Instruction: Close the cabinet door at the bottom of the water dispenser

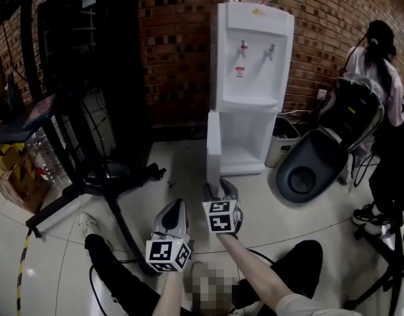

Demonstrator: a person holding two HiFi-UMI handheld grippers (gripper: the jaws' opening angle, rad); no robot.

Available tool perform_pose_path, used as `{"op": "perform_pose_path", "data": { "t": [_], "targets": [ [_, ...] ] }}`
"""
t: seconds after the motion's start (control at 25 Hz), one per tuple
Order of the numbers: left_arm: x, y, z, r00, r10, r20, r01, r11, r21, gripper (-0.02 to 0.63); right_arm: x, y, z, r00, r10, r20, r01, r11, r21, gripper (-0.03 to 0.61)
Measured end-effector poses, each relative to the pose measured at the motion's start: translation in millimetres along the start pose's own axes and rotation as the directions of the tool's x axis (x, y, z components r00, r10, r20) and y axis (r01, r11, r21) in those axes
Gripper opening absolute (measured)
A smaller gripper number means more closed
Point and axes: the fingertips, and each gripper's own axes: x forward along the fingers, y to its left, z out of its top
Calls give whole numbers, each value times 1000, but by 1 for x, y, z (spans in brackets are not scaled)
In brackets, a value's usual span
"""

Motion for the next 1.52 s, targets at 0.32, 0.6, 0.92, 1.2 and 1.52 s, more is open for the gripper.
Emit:
{"op": "perform_pose_path", "data": {
  "t": [0.32,0.6,0.92,1.2,1.52],
  "targets": [
    [13,-18,-10,999,-47,-26,47,999,18,17,-18,-48,-10,997,-83,-12,83,996,14,169],
    [14,-16,-21,998,-36,-48,37,999,16,17,-25,-77,-15,989,-145,-23,145,989,1,169],
    [16,-17,-28,997,-40,-64,41,999,17,17,-31,-113,-24,964,-263,-39,264,964,29,89],
    [17,-15,-36,995,-39,-86,41,999,16,17,-29,-147,-27,952,-301,-55,304,951,55,61],
    [41,-15,-22,996,-45,-74,47,999,24,17,-23,-175,-32,946,-318,-61,322,944,74,52]
  ]
}}
